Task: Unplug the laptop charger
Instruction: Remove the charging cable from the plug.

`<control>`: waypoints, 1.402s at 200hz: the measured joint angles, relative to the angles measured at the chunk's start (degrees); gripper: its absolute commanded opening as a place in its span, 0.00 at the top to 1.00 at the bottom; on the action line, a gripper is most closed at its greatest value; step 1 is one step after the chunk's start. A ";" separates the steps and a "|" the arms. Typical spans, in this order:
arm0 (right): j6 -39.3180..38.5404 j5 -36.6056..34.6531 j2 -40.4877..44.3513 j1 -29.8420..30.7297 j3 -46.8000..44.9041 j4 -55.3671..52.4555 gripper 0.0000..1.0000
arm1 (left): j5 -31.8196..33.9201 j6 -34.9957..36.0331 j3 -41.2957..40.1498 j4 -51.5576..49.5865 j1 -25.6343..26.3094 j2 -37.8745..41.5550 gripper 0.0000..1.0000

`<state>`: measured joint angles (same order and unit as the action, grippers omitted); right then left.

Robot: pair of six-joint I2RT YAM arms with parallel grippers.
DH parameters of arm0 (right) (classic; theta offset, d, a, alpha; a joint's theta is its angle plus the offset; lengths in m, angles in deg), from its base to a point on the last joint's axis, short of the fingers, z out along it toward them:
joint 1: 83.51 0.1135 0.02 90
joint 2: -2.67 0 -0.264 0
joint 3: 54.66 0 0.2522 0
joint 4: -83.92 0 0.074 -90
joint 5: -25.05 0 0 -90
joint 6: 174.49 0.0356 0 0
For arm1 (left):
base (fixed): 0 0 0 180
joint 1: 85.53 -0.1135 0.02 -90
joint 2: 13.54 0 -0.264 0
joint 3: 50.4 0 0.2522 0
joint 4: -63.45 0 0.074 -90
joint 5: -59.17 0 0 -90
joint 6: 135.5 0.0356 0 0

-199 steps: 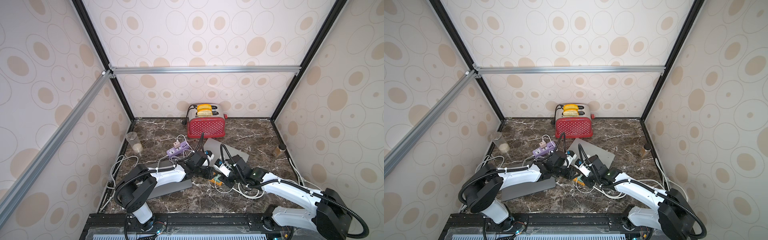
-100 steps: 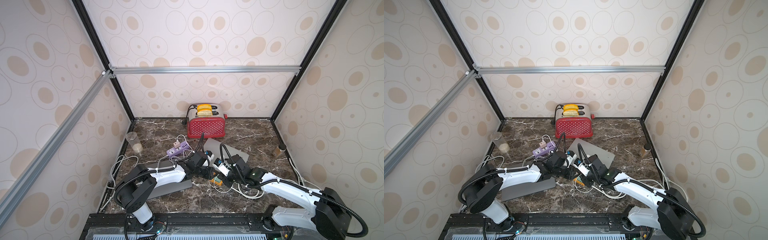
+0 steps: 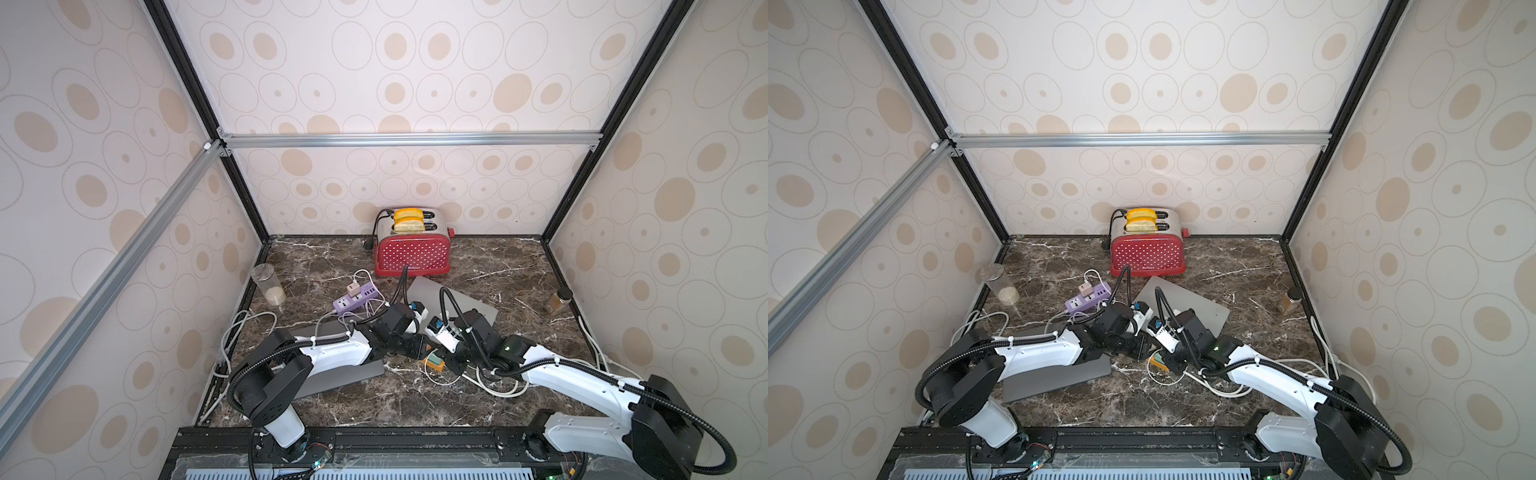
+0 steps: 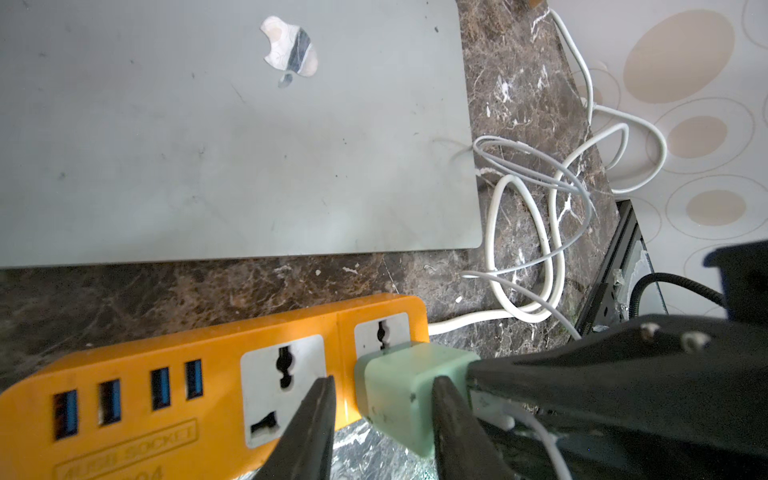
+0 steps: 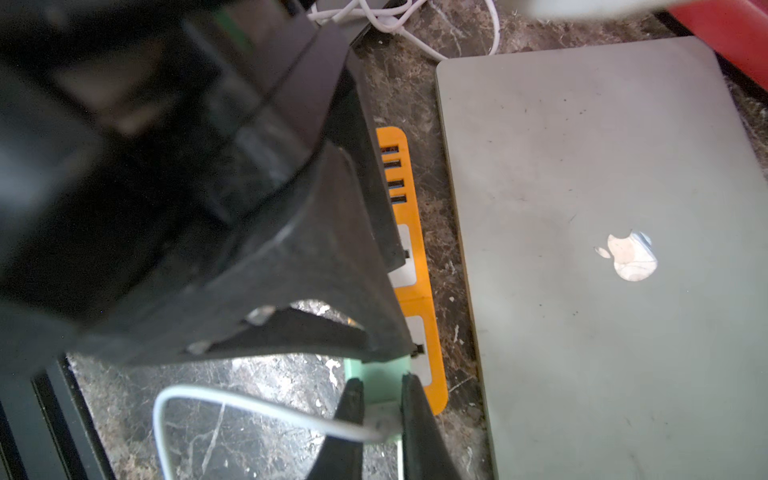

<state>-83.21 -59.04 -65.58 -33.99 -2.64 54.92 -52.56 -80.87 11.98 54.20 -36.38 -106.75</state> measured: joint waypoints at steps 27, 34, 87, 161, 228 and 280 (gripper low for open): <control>0.02 -0.59 1.25 0.09 -0.46 -0.68 0.89 | 0.02 -0.02 -0.11 0.17 0.50 0.00 0.60; 0.02 -0.81 1.62 0.09 -0.55 -1.05 0.89 | 0.00 -0.02 -0.11 0.20 0.74 0.00 0.60; 0.20 -1.86 3.82 0.37 -0.98 -1.92 0.89 | 0.07 -0.04 -0.11 0.22 1.44 -0.02 0.60; 0.31 -4.31 4.39 0.33 -1.05 -0.31 0.90 | 0.15 -0.04 -0.11 0.33 1.53 -0.11 0.60; 1.49 -17.92 12.02 -0.46 2.60 -11.13 0.85 | 0.26 1.40 4.26 -5.70 1.60 -1.36 0.47; 0.20 -20.74 15.96 -15.15 11.08 -18.84 0.86 | -0.55 4.31 16.11 -14.47 1.73 -3.23 0.43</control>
<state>-83.02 -79.78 -49.62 -49.14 8.45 36.07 -53.11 -76.57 28.09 39.73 -34.66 -109.99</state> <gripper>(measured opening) 0.150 0.568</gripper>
